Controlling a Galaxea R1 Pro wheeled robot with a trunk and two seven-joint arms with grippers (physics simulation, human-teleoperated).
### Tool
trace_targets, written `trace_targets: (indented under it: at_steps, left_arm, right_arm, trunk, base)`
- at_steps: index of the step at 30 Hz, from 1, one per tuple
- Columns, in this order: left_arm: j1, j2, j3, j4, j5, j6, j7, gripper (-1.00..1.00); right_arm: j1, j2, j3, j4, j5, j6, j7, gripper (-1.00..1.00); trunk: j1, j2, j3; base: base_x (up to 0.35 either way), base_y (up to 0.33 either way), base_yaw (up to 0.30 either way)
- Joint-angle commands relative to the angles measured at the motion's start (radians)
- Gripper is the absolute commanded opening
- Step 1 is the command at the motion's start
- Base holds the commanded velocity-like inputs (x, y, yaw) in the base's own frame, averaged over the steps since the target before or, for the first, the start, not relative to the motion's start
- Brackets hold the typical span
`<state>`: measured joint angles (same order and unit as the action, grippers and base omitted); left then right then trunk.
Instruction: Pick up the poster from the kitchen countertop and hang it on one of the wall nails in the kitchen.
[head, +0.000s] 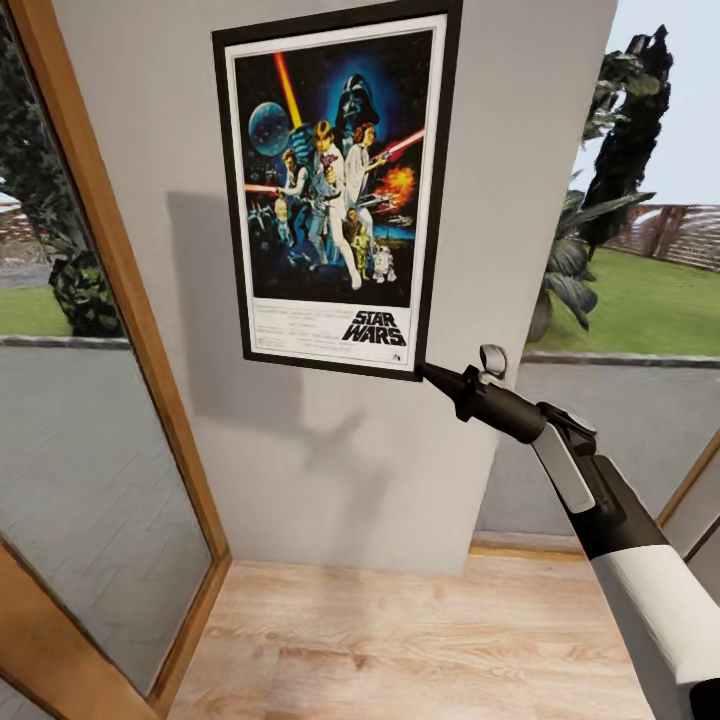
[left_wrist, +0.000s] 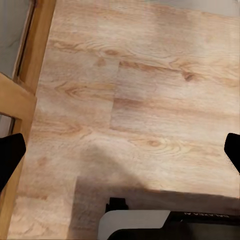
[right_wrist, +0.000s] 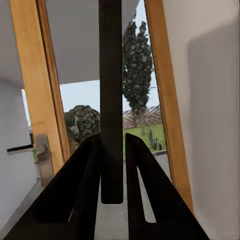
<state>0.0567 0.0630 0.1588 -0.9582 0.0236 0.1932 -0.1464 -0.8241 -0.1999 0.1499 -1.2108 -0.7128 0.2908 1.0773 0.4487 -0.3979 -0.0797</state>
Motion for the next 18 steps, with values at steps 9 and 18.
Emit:
trace_targets:
  at_steps: [9,18]
  left_arm:
    - [0.0,-0.001,0.002,-0.002,0.002,0.008,-0.006,1.0]
    - [0.0,-0.001,0.002,-0.002,0.002,0.008,-0.006,1.0]
  right_arm:
    - [-0.001,0.0,0.003,0.0,-0.013,0.013,0.003,-1.0]
    - [-0.001,-0.001,0.004,0.0,-0.013,0.014,0.001,-1.0]
  trunk:
    - [0.001,-0.002,-0.002]
    - [0.001,-0.002,-0.002]
  base:
    - [0.334,0.0,0.0]
    - [0.334,0.0,0.0]
